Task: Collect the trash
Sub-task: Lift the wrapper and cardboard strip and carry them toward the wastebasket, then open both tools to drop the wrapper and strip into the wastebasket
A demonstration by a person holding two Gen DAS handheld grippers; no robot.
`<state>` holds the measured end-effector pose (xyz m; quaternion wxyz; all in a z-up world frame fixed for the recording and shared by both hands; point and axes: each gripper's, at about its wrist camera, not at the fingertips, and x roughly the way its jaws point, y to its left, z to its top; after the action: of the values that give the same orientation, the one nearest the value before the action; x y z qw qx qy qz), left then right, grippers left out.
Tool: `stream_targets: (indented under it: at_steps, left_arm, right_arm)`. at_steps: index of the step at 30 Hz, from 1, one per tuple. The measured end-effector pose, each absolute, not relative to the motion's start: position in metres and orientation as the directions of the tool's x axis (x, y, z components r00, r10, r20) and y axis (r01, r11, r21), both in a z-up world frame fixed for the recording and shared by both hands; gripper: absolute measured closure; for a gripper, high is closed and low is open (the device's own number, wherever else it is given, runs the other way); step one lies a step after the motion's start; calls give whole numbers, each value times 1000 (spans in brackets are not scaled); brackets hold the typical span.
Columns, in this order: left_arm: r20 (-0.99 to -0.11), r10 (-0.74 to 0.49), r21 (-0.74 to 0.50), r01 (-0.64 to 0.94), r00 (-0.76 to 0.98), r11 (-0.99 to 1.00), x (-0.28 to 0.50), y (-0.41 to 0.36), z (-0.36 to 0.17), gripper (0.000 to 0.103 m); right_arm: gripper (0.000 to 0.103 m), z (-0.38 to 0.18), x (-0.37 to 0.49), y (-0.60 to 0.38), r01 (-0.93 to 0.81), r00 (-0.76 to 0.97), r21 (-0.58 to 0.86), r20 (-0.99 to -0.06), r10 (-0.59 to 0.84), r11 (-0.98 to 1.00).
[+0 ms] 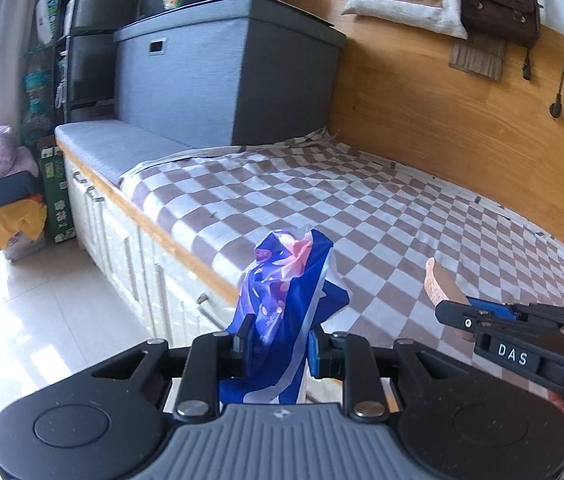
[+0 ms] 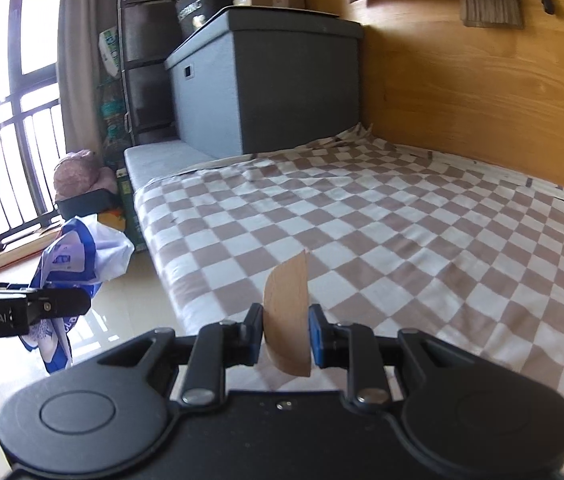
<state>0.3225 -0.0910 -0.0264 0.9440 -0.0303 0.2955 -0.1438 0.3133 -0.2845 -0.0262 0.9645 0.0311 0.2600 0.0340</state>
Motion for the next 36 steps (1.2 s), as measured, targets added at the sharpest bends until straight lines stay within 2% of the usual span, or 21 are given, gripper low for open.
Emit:
stream_targets:
  at_steps: [12,18,27,36]
  left_arm:
    - [-580,-237,-194,150,779,969,304,-40,-51,77]
    - [-633,-202,-221,75,747,972,301,-11,-84,77]
    - [-737,-195,-312,-70,648,948,310,28,-139,77]
    - [-830,-180,-286,-127,528,950,331,31,-200,76]
  right_arm:
    - [78,-46,302,-228,-189,828,15,-535,167,982]
    - [78,-68,306,-198,-259,778,-8,-594,203,966]
    - [78,-110,325,-162,-314,656,43,-712,250,948]
    - [78,-150,339,-142,-308,521,106,-813,261,945]
